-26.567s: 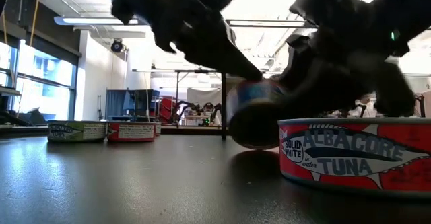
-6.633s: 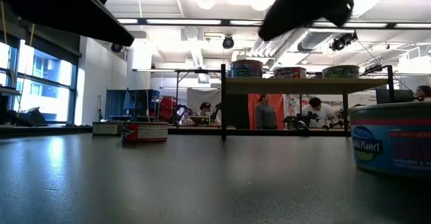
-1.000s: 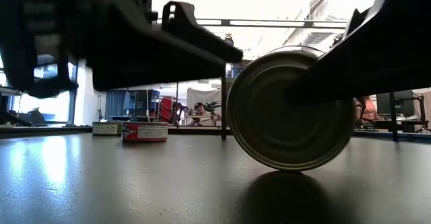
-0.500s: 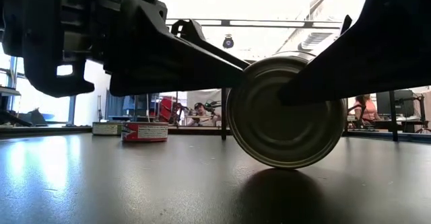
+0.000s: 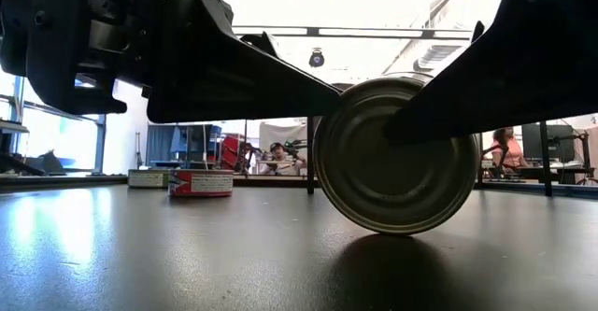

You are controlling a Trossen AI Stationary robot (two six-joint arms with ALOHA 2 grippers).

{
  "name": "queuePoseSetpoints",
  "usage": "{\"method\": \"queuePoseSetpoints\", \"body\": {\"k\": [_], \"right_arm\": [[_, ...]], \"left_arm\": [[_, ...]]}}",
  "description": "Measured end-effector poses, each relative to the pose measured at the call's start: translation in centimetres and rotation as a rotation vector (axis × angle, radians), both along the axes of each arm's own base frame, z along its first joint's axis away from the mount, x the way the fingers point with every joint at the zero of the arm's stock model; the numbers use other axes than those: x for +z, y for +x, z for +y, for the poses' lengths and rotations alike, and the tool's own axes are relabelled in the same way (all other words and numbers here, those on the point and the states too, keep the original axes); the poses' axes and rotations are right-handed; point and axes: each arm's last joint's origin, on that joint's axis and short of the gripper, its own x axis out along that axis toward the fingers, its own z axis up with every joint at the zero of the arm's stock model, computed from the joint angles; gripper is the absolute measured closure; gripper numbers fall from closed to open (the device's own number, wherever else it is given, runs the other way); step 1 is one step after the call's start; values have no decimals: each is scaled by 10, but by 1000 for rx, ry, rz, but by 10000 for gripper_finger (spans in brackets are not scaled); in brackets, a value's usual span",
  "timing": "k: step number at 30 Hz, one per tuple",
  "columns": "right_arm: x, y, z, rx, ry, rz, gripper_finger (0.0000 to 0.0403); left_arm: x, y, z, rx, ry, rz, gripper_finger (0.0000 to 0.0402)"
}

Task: Stack canned seafood by type on shelf
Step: Stack the blue tuna can on top of the other blue tuna can on the shelf

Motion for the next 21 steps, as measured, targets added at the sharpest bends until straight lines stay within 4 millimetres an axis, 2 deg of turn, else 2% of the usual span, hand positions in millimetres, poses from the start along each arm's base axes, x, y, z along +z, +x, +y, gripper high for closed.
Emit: {"method": "queuePoseSetpoints", "body": {"k": [9, 15, 21], "right_arm": [[0, -6, 7, 7, 58, 2, 239], [3, -3, 10, 43, 36, 1, 239], [5, 4, 7, 58, 35, 11, 239]], "left_arm": [[-3, 0, 2, 17, 38, 16, 121], [-10, -1, 4, 28, 40, 71, 121], [-8, -3, -1, -48, 21, 63, 121]]}}
